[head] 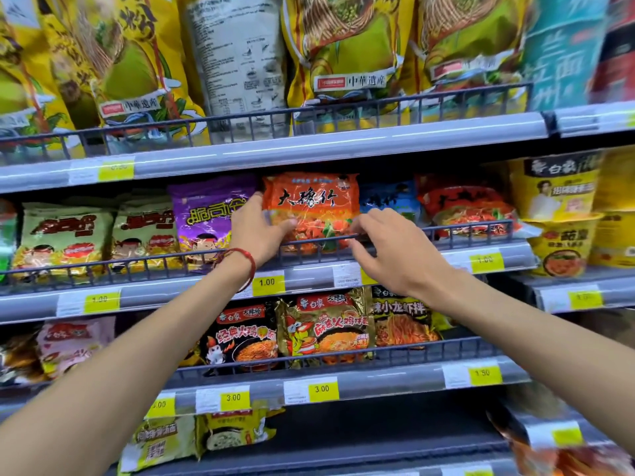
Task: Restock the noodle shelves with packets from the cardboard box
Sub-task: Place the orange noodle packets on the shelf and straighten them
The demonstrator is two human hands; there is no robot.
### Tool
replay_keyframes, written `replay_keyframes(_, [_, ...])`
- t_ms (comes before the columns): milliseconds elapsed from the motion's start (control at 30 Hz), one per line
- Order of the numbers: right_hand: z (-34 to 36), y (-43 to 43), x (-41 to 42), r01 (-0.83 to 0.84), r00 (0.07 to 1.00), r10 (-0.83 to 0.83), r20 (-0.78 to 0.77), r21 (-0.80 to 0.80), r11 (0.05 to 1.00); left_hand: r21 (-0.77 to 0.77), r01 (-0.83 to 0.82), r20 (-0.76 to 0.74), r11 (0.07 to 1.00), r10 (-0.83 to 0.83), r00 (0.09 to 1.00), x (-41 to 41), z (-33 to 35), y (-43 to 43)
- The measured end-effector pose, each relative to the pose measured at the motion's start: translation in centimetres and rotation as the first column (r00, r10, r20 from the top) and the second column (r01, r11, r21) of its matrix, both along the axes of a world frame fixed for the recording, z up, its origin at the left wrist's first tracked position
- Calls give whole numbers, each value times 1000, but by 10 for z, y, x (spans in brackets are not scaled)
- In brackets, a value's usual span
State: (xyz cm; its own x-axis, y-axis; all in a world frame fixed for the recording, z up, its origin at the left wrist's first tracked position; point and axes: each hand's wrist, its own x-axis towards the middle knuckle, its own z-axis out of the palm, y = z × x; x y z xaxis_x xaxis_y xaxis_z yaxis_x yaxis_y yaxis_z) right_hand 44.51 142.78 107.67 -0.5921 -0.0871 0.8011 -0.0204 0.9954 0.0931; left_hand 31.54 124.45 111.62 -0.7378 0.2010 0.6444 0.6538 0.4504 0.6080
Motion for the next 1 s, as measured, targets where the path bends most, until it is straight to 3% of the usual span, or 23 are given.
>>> replay_keyframes(367, [-2,-10,14,5,1000,-6,30,26,1000,-124,-75,-176,989,53,983,-3,-16,-15])
replay_keyframes(567, [-23,-29,30,-29,996,20,92,99,995,-189,-160,-474,969,53,879,40,-48,-44])
replay_keyframes(733, [-55,-55,29,-57,985,30,172,156,986,-434,-315,-567,844,16,824,76,-87,-80])
replay_keyframes(1000, [-117,-139,33,-205,946,158,282,148,968,-624,-422,-488,658,94,868,116,-165,-175])
